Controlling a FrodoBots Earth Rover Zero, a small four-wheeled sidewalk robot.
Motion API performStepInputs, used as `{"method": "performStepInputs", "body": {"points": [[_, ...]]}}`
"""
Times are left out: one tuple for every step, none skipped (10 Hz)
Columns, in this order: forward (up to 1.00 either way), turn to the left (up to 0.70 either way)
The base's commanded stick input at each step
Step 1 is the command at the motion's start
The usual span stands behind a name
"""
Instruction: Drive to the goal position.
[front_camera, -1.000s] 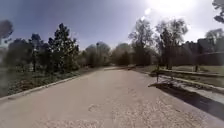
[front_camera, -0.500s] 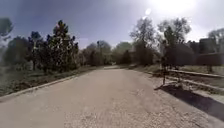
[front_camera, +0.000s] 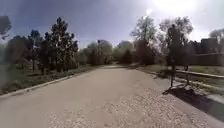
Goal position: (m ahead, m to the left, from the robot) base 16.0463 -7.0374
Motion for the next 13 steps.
{"method": "performStepInputs", "body": {"points": [[0.70, 0.00], [0.70, 0.00], [0.70, 0.00], [0.70, 0.00], [0.70, 0.00], [0.70, 0.00], [0.70, 0.00], [0.70, 0.00], [0.70, 0.00], [0.70, 0.00], [0.70, 0.00], [0.70, 0.00], [0.70, 0.00]]}}
